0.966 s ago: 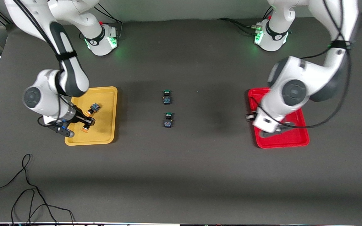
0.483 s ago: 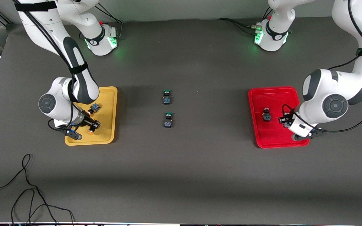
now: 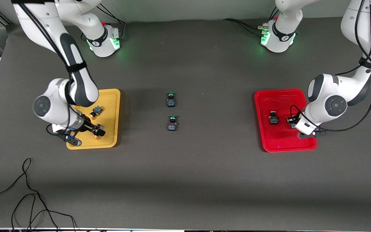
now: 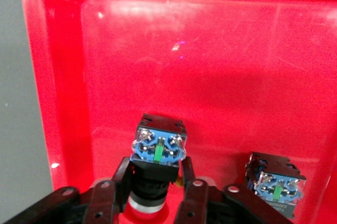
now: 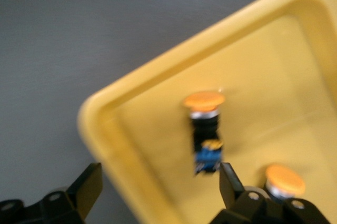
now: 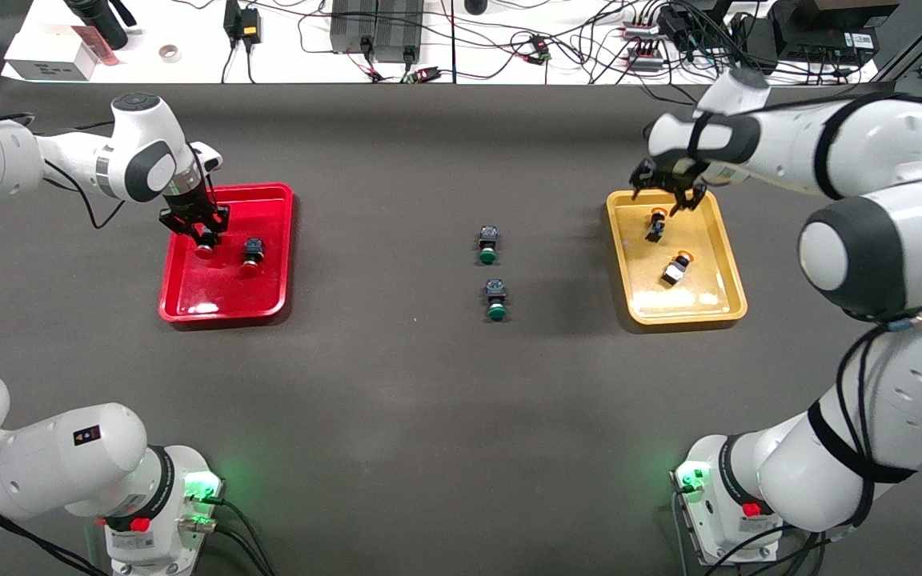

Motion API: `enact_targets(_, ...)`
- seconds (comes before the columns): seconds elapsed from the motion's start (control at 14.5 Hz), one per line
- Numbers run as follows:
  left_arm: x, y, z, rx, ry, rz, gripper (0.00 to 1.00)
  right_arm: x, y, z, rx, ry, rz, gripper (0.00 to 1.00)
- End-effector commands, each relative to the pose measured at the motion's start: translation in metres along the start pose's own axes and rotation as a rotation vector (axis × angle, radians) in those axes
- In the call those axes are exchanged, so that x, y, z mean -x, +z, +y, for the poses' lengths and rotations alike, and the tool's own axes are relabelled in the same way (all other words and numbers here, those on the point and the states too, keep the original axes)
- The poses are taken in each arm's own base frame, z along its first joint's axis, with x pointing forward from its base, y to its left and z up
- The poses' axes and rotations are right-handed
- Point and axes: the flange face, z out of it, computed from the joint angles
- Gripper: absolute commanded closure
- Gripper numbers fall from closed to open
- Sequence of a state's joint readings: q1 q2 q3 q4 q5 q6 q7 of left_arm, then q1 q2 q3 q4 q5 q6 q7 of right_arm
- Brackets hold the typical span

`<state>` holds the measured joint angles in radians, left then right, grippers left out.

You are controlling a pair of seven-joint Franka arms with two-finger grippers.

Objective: Place red and yellow buttons in trays

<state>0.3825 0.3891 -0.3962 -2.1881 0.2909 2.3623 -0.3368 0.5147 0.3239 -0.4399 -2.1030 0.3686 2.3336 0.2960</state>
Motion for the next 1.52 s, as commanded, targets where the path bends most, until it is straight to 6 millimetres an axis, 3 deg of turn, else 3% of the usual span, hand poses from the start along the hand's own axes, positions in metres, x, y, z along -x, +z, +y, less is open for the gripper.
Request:
enact_targets(0.0, -0.006, -0.025, -0.016, -0.027, 0.037, 0.014, 0.0, 0.002, -0.092, -0.005, -0.069, -0.067, -0.035, 0.0)
enact_targets(0.21, -0.025, -0.086, -0.023, -0.08, 0.031, -0.054, 0.0, 0.018, -0.179, -0.009, 0.007, -0.203, 0.02, 0.0)
enact_targets(0.34, -0.03, -0.137, -0.02, -0.082, 0.079, -0.083, 0.0, 0.041, -0.226, -0.011, 0.057, -0.274, 0.022, 0.0)
enact_targets(0.62, -0.007, -0.232, -0.033, -0.03, 0.172, -0.113, 0.0, 0.083, -0.304, -0.004, 0.045, -0.399, 0.085, 0.0)
enact_targets(0.83, 0.025, -0.284, -0.03, -0.029, 0.212, -0.074, 0.0, 0.086, -0.321, 0.017, 0.044, -0.436, 0.087, 0.0)
enact_targets(1.03, 0.052, -0.325, -0.018, 0.0, 0.222, -0.025, 0.0, 0.098, -0.326, 0.017, 0.05, -0.442, 0.063, 0.0)
enact_targets(1.1, 0.059, -0.335, -0.016, 0.013, 0.233, -0.012, 0.0, 0.105, -0.323, 0.007, 0.06, -0.463, 0.057, 0.0)
enact_targets(1.24, 0.064, -0.356, -0.009, 0.018, 0.254, 0.013, 0.0, 0.105, -0.326, 0.008, 0.059, -0.463, 0.062, 0.0)
enact_targets(1.45, 0.065, -0.368, -0.005, 0.023, 0.256, 0.028, 0.0, 0.101, -0.33, 0.008, 0.057, -0.482, 0.069, 0.0)
